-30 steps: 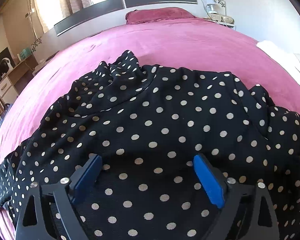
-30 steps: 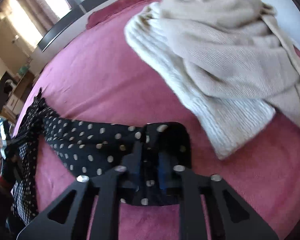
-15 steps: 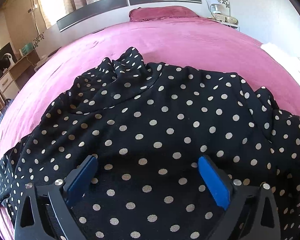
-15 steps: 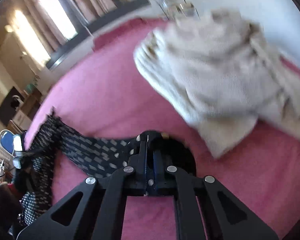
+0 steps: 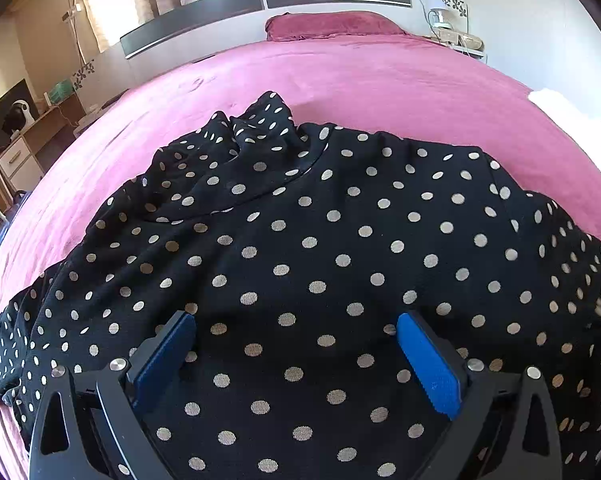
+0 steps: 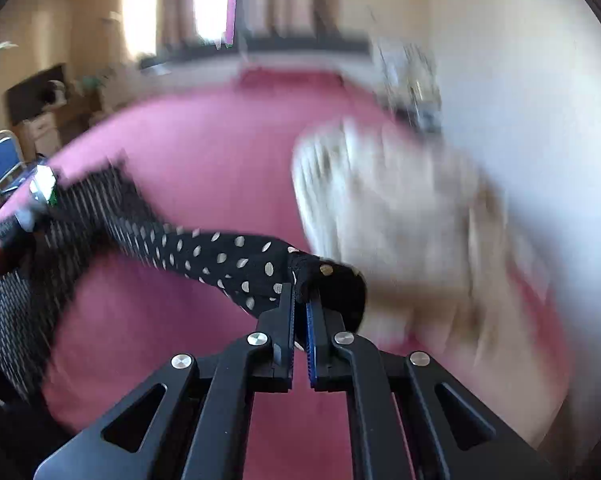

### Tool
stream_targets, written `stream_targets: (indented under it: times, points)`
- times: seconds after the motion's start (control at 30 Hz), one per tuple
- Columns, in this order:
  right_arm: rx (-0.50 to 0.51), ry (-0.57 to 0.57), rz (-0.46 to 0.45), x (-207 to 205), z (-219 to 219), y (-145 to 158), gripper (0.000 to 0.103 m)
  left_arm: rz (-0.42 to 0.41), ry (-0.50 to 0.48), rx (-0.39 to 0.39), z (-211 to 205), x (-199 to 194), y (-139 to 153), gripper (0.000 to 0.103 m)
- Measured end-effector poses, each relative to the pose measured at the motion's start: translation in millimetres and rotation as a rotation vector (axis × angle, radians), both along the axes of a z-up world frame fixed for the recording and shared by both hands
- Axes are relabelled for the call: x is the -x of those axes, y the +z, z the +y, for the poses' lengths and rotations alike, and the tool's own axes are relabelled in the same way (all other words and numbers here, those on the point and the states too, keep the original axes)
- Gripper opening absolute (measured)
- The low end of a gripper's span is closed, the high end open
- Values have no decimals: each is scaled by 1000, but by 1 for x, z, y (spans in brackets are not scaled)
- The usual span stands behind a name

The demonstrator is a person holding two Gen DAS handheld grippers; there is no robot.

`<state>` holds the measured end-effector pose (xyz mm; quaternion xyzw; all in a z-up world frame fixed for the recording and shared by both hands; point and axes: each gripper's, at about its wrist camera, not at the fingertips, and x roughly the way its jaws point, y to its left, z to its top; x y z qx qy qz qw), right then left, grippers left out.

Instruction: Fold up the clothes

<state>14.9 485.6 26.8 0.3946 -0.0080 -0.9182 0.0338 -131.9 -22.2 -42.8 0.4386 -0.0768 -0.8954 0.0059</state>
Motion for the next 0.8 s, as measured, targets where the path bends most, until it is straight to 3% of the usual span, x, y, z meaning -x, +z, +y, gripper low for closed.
stream_targets:
  times: [0.13,0.17,0.2,0.23,0.27,0.33,0.4,0.47,0.53,0.57,0.6,0.7,0.8]
  points:
    - [127,-109,-42,-24,11,-50,8,-27,-20,5,-1,3,2,103]
    - [159,-136,-48,-30,14,-61,19,-37,-26,6,-1,5,3,103]
    - [198,-159,-61,-33,18,-65,39,-46,-32,6,-1,6,3,103]
    - [240,-180,-80,-34,23,-65,46,-60,-42,5,-2,8,5,103]
    - [292,-195,-95,-38,28,-64,52,-74,-53,4,-2,10,8,102]
    - [319,-238,-105,-50,37,-55,52,-38,-69,26,-1,7,20,93]
    - [262,-305,-65,-66,40,-32,52,53,-89,72,4,-2,37,91]
    - [183,-341,13,-74,31,-1,52,89,-148,77,19,-5,46,91]
    - [120,-297,97,-61,10,24,60,101,-209,82,36,-3,49,91]
    - [110,-258,108,-44,-4,31,71,92,-225,81,45,3,48,91]
    - [113,-212,102,-22,-20,34,75,82,-239,79,54,9,46,91]
    - [93,-118,-42,49,-68,6,75,39,-247,62,73,34,37,91]
    - [111,-119,-163,78,-87,-36,75,-9,-257,54,86,58,23,92]
